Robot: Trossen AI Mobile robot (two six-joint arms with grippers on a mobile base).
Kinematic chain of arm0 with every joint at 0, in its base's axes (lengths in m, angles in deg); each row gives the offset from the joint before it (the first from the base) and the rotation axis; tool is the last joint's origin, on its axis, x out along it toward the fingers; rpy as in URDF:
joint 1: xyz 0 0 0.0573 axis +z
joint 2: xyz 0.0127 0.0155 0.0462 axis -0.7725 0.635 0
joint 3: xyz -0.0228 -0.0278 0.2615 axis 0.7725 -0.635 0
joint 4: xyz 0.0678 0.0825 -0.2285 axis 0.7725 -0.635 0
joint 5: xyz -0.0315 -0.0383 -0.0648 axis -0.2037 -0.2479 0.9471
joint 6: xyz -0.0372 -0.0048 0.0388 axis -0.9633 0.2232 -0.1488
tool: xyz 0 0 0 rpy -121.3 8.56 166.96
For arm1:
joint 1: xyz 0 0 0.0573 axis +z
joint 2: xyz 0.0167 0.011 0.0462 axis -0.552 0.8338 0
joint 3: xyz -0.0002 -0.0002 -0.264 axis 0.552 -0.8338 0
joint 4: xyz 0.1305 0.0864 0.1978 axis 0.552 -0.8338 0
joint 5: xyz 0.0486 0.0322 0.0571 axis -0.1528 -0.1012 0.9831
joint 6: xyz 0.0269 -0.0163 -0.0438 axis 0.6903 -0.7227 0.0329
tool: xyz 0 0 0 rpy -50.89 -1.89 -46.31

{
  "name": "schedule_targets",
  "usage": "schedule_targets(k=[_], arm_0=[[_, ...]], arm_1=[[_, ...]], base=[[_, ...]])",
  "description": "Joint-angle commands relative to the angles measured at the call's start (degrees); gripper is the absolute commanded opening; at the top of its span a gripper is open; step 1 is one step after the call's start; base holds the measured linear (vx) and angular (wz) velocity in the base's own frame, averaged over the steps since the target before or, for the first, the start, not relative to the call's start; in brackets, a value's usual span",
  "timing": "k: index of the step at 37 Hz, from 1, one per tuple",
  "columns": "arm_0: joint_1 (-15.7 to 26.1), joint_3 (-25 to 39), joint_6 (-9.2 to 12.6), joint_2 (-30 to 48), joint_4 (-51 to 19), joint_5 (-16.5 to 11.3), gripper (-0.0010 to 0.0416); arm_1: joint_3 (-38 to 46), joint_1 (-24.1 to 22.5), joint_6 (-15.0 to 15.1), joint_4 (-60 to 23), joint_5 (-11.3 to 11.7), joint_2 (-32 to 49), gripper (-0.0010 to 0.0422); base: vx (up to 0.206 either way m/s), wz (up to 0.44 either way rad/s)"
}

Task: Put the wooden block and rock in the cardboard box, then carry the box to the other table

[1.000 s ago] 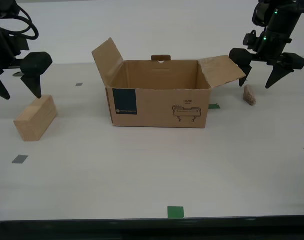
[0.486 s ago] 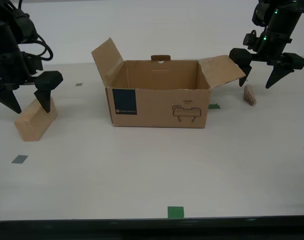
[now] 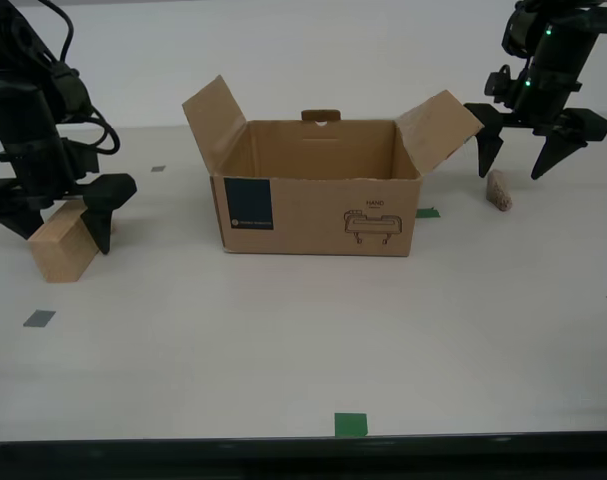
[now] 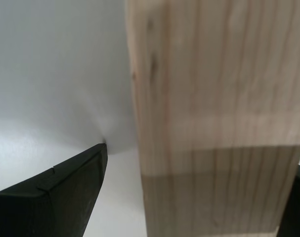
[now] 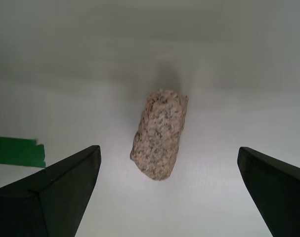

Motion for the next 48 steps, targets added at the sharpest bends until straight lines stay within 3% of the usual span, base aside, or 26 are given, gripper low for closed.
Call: schedule_targets(k=[1, 19, 24, 48], arm_0=[[0.00, -0.22, -0.09, -0.04, 0.87, 0.26, 0.0387], [-0.02, -4.09, -0.17, -0.04, 6.75, 0.35, 0.0387], [-0.02, -5.49, -0.20, -0.04, 8.52, 1.79, 0.0387], [0.00, -5.51, -0.33, -0.04, 12.81, 2.01, 0.0386]], arm_1=[[0.07, -0.02, 0.28, 0.76, 0.07, 0.02, 0.0359], [-0.22, -0.04, 0.48, 1.66, 0.04, 0.52, 0.0359], [-0.26, -0.04, 0.59, 1.40, 0.04, 0.52, 0.0359], [-0.79, -0.04, 1.49, 1.44, 0.04, 0.52, 0.0359]], base=[[0.000, 0.000], [0.000, 0.000], [0.000, 0.000], [0.000, 0.000]])
